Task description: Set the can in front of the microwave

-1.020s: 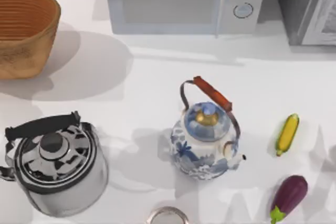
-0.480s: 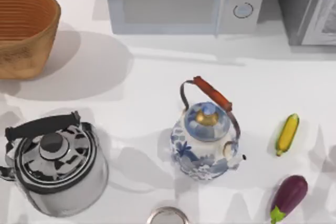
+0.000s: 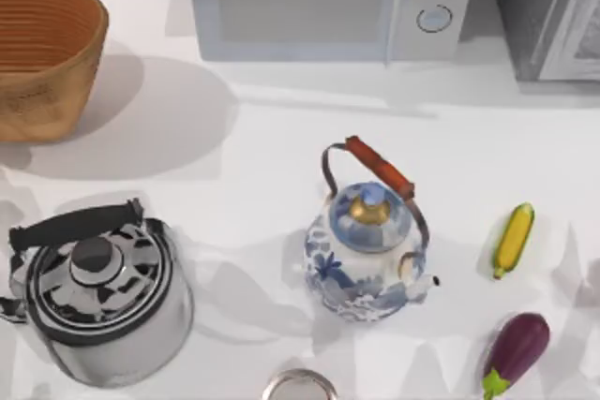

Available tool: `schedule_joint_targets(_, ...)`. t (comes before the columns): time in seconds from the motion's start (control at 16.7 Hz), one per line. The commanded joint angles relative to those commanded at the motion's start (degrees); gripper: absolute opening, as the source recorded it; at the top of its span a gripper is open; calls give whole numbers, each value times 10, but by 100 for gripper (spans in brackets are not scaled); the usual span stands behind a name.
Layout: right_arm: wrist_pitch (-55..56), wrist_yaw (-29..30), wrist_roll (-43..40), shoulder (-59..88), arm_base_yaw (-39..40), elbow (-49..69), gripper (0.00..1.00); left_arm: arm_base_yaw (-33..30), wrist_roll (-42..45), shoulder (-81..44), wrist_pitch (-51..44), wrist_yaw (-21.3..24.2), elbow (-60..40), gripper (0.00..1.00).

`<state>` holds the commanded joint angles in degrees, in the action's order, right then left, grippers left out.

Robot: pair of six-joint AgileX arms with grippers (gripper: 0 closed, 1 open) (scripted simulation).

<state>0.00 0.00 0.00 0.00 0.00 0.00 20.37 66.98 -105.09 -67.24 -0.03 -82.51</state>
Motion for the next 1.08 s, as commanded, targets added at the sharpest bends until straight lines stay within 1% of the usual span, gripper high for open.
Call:
schedule_joint_targets(0.18,0,0,0,0,0,0,100,2,6,11,29,0,39,100)
schedule_joint_targets(0.42,0,0,0,0,0,0,100,-1,4,-2,98,-1,101,100)
schedule_joint_targets(0.6,0,0,0,0,0,0,100,3,3,-29,123,1,98,100)
schedule_joint_targets(0.9,0,0,0,0,0,0,100,4,2,-37,128,1,92,100)
schedule_joint_targets(1.08,0,0,0,0,0,0,100,4,2,-37,128,1,92,77)
